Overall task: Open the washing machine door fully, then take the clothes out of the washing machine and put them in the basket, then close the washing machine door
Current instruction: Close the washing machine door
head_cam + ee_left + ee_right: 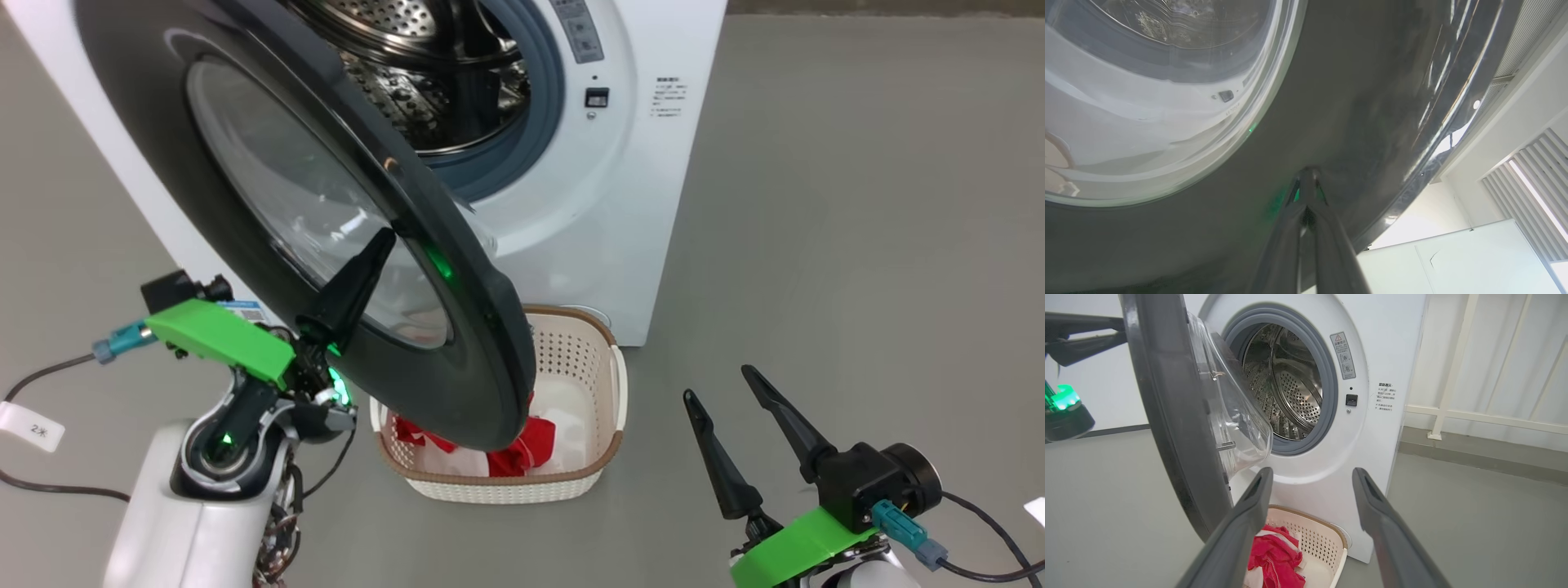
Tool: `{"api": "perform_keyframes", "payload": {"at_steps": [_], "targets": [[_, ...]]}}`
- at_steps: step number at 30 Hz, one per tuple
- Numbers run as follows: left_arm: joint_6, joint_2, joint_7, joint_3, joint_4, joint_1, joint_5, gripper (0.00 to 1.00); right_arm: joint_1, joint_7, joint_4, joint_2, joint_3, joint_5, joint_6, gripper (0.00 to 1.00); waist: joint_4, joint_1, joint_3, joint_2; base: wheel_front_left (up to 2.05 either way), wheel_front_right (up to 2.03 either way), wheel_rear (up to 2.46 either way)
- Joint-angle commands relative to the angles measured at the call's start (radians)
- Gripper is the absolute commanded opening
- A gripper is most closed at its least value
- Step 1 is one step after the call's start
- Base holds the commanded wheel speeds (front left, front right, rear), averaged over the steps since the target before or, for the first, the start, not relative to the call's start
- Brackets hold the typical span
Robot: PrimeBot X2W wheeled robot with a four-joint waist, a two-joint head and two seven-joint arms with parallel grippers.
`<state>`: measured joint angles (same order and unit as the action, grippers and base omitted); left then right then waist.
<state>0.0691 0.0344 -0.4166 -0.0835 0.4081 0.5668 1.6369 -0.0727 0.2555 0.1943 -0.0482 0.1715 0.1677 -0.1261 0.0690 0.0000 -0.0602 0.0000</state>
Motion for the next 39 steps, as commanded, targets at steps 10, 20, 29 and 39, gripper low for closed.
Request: {"api": "perform_keyframes", "payload": {"at_steps": [10,20,29,39], "targets": [[0.028,0.016,0.044,0.03,0.008,0.094,-0.019,0.0,-0.059,0.006,-0.036,-0.002,0.014,-0.006,-0.005,1.0,-0.071,0.0,-0.044,0.0,0.0,0.0,0.0],[0.042,0.016,0.08,0.037,0.043,0.153,-0.032,0.0,-0.079,0.006,-0.036,-0.002,0.01,-0.004,-0.005,1.0,-0.108,0.0,-0.087,0.0,0.0,0.0,0.0],[0.055,0.016,0.124,0.032,0.079,0.217,-0.052,0.0,-0.101,0.006,-0.037,-0.002,0.012,-0.009,-0.005,1.0,-0.142,0.0,-0.13,0.0,0.0,0.0,0.0],[0.061,0.016,0.191,0.029,0.103,0.275,-0.075,0.0,-0.114,0.006,-0.044,-0.002,0.015,-0.007,-0.005,1.0,-0.172,0.0,-0.177,0.0,0.0,0.0,0.0]]}}
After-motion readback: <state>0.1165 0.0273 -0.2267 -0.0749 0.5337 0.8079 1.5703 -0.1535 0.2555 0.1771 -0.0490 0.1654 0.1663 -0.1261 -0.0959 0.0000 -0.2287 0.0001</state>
